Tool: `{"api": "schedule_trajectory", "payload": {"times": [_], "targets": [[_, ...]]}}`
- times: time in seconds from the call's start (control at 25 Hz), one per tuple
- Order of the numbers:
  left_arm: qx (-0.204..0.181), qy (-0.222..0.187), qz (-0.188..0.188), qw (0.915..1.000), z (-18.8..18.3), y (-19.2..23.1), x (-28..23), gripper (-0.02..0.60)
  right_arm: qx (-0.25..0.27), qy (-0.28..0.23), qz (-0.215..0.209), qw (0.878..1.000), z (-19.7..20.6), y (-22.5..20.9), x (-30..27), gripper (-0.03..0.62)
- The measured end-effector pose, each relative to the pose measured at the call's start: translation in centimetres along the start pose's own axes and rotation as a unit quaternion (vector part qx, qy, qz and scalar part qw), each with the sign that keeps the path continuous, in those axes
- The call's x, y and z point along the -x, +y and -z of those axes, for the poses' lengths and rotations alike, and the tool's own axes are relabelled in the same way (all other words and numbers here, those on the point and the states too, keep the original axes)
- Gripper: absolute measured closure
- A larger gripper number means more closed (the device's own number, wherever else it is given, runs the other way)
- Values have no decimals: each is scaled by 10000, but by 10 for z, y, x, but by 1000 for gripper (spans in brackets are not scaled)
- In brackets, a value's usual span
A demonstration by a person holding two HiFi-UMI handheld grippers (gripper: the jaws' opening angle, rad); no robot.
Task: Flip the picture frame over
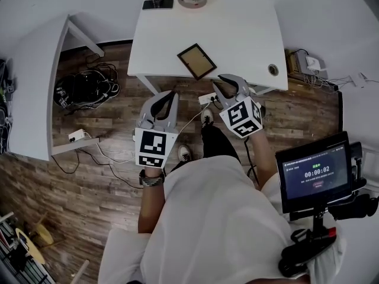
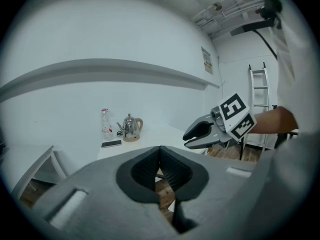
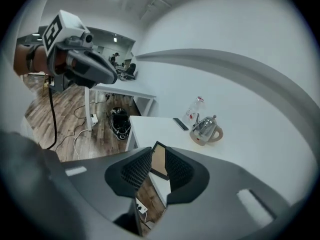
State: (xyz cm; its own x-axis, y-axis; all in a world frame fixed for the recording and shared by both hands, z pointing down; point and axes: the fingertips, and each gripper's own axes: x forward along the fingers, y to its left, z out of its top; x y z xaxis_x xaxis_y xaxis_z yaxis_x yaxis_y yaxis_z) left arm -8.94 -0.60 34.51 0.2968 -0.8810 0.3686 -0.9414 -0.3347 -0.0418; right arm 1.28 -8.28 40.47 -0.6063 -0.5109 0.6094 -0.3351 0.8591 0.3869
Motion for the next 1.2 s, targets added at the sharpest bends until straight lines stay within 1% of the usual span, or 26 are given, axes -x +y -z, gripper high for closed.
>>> {"api": "schedule_trajectory", "payload": {"times": [0.16, 0.36, 0.64, 0.84, 0.96, 1.2], "targets": [[42, 108, -70, 9999, 9, -11, 3, 580, 379, 195, -128, 9990, 19, 15, -7, 503], [233, 410, -123, 9988, 29, 22, -36, 580, 654, 429, -482, 9958, 35, 14, -70, 500], [256, 628, -201, 9975, 32, 7, -35, 580, 988, 459, -618, 9921, 54, 26, -74, 496], [493, 901, -243, 9944, 87, 34, -60, 580, 1045, 570, -786, 9898, 82, 48, -129, 493], [652, 994, -235, 9926, 98, 35, -61, 580, 1134, 646, -781, 9884, 88, 53, -133, 489], [788, 1151, -187, 9901, 113, 28, -60, 580, 1517, 707, -693, 9835, 95, 62, -137, 467]]}}
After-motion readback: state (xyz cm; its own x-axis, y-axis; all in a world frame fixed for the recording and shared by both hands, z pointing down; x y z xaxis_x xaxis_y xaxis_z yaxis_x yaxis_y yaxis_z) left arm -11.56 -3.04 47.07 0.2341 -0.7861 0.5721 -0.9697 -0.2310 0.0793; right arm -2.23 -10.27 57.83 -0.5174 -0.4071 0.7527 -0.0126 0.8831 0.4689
